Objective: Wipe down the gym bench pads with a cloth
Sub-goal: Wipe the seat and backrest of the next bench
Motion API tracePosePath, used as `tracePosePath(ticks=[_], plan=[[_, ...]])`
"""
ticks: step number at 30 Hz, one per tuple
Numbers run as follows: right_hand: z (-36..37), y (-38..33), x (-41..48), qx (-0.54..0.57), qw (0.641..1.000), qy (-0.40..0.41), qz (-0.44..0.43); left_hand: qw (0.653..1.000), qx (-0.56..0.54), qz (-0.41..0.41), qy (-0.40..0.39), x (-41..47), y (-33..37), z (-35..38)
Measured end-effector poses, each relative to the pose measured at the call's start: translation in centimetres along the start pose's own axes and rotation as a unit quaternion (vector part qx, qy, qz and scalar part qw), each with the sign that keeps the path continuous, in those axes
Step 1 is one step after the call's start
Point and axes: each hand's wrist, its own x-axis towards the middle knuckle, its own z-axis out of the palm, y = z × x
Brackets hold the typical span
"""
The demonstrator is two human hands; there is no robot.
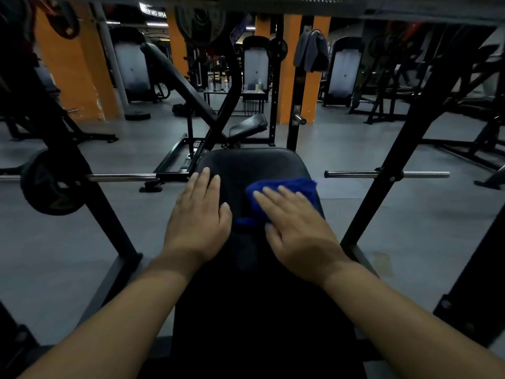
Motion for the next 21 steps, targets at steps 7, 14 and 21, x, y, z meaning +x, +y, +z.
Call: tracePosePath(ticks=[7,14,21], plan=[[-0.4,1.9,1.7,-0.031,0.996,0.020,0.078,1.000,-0.004,0.010,0.015,-0.1,-0.2,0.5],[0.1,1.2,-4.7,-0.058,0.996,-0.010,-0.065,0.999,-0.012,0.022,0.025,-0.1,-0.6,0.5],[1.6,-1.7,-0.7,-0.059,0.998,-0.018,-0.033,0.999,-0.013,0.031,0.035,0.0,-0.9,0.8]])
